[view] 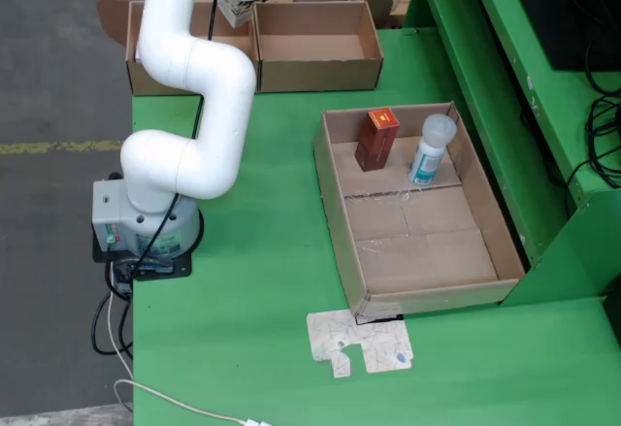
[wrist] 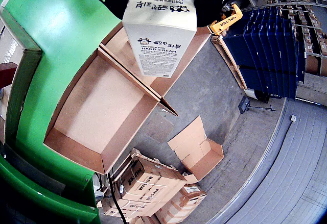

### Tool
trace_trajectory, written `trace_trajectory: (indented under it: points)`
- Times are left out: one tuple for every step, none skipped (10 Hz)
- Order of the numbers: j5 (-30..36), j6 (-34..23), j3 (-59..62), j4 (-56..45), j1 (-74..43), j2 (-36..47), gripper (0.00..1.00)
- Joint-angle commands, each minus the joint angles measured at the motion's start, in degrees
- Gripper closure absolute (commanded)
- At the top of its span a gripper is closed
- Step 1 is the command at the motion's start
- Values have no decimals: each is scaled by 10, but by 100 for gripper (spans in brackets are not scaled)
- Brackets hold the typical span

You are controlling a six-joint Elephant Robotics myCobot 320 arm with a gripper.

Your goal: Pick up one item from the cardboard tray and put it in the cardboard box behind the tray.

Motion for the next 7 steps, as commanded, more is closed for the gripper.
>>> trace_trajectory:
  points:
    - [-5, -11, 14, 3, -8, 29, 100]
    - [-8, -18, 14, -11, -11, 35, 100]
    - [-9, -22, 14, -20, -14, 39, 100]
    - [-13, -27, 14, -28, -18, 42, 100]
    - [-13, -27, 14, -28, -18, 42, 100]
    - [-23, -36, 14, -36, -23, 50, 100]
    - [-26, -40, 14, -46, -24, 55, 100]
